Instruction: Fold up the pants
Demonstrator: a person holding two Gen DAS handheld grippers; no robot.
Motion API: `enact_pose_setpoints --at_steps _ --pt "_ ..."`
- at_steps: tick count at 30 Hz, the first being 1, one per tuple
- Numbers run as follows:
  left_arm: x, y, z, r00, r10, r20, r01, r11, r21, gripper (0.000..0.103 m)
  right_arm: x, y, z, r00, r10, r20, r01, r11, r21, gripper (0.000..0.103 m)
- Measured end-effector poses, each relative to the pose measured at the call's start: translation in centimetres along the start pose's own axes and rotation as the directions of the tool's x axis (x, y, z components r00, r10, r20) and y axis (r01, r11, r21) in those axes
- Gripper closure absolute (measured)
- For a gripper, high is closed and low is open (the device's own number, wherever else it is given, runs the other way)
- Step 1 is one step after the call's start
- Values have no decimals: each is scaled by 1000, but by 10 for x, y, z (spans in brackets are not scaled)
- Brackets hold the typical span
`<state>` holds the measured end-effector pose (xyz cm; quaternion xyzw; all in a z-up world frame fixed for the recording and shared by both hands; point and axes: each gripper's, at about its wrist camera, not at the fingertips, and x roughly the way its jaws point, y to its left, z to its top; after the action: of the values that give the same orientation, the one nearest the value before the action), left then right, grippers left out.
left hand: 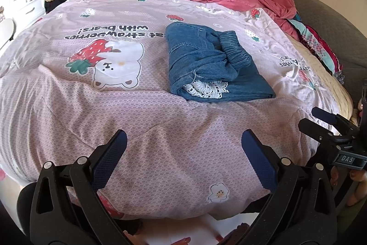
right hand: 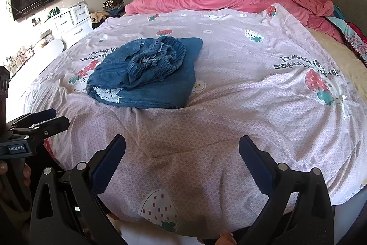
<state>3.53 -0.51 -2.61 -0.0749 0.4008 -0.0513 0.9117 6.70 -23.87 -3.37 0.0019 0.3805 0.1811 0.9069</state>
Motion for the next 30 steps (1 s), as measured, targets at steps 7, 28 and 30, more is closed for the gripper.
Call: enact_pose_setpoints --at_steps 7,28,30 --pt "0 1 0 1000 3 0 -3 1000 -1 9 0 1 0 1000 -2 1 2 1000 -1 4" --pt "-3 2 0 1000 7 2 -7 1000 0 9 1 0 0 1000 -3 -9 3 1000 3 4" --pt "-3 2 1 1000 7 1 -7 1000 0 9 1 0 0 1000 -4 -8 4 1000 2 4"
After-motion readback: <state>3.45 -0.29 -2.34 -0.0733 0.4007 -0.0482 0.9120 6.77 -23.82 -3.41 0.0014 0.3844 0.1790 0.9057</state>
